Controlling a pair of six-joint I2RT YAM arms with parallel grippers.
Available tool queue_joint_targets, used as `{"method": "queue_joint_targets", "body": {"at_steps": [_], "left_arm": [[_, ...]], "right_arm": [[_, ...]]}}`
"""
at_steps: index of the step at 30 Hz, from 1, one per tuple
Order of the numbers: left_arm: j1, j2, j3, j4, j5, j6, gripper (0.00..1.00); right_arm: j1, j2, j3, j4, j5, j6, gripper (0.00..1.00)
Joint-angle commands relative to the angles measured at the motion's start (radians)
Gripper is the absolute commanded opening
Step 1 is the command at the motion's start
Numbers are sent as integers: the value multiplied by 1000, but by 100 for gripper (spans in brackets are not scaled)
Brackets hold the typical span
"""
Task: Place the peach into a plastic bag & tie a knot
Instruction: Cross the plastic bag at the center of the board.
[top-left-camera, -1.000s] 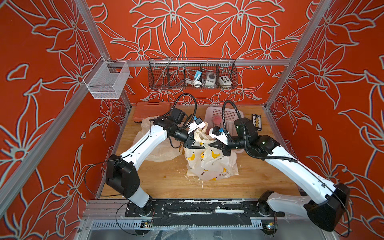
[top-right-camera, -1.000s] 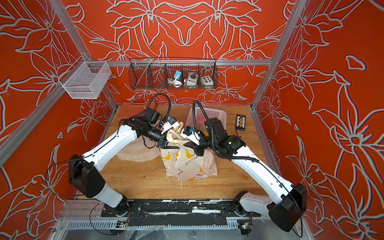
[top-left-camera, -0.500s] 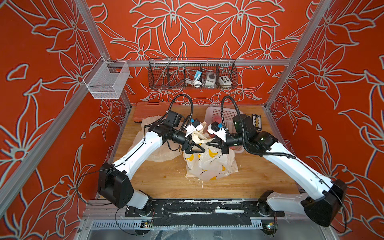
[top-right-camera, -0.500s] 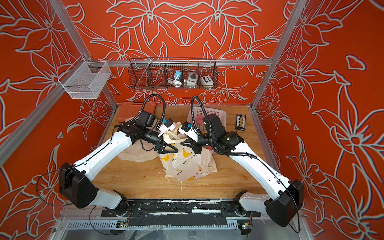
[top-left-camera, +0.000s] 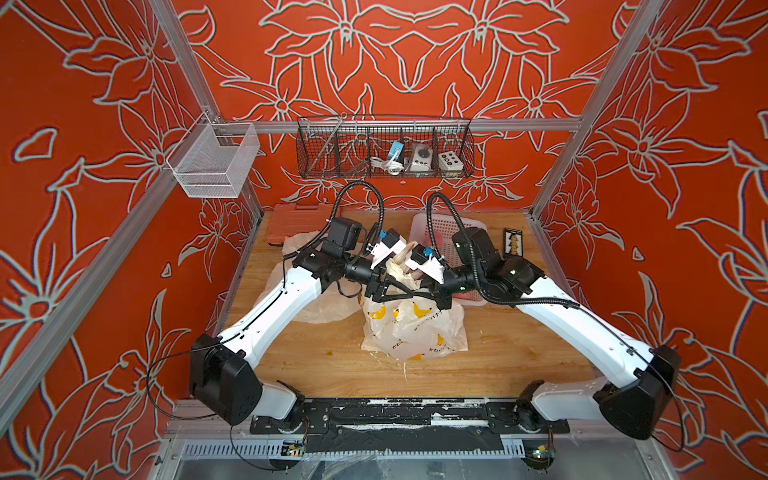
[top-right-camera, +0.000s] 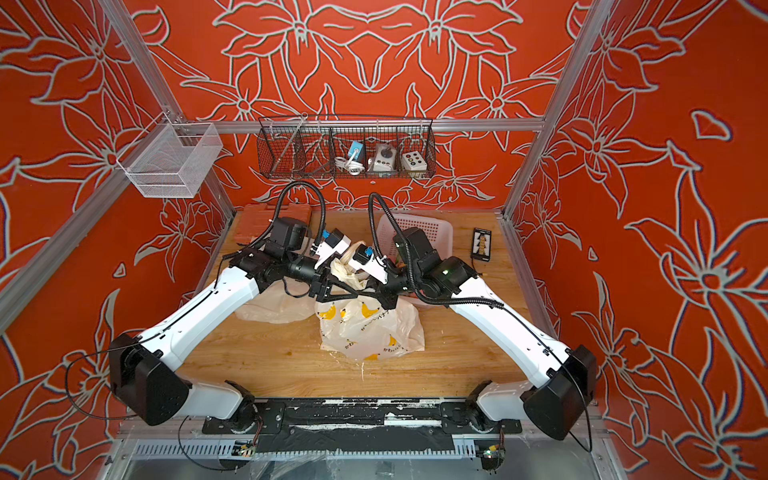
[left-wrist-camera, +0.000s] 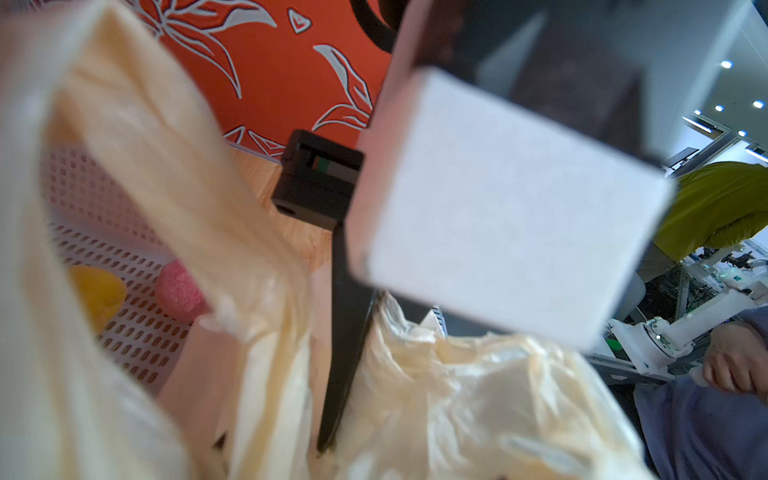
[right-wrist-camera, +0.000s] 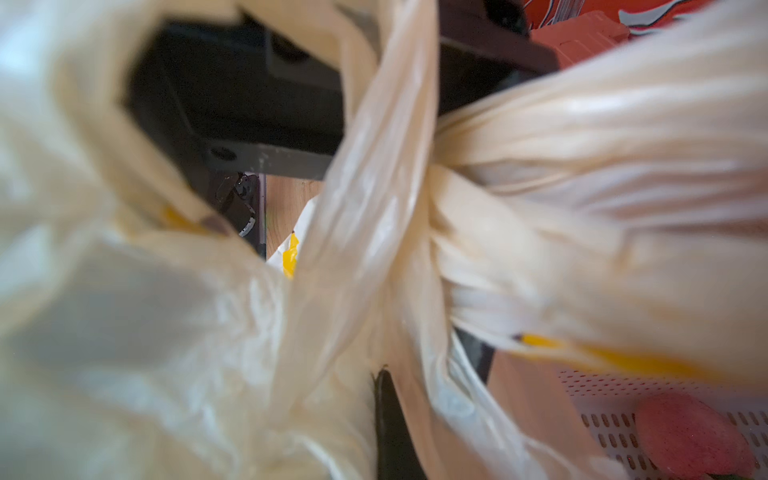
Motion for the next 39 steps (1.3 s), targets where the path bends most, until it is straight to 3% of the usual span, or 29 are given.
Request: {"method": "queue_joint_targets", "body": {"at_steps": [1,8,13,17,21,25,31,36,39], "left_arm": [[-14,-4,-10,85,27,-31,66],[-14,-68,-93,316,-30,-150,55],[-14,-66,-111,398,-35,-219,32],[-14,-77,-124,418,-31,-229,19],[-14,-92,-147,419,-35,-218,0],[-13,-102,-160,384,-35,-171,0],[-11,-84,-143,302,-32,-105,0],[-11,-84,-126,262,-38,-81,0],[-12,-83,-124,273,-35,-95,0]], "right_arm": [[9,12,40,-24,7,18,0],[8,-6,3,-7,-13,21,0],[9,-22,-9,17,-37,33,0],[9,-26,-18,18,-42,34,0],[5,-47,-27,38,-51,58,18],[-20,-111,-50,64,-43,117,48],[-116,-197,4,33,3,432,72],[-121,-77,194,-149,64,636,75],[-105,-32,231,-133,50,706,74]]}}
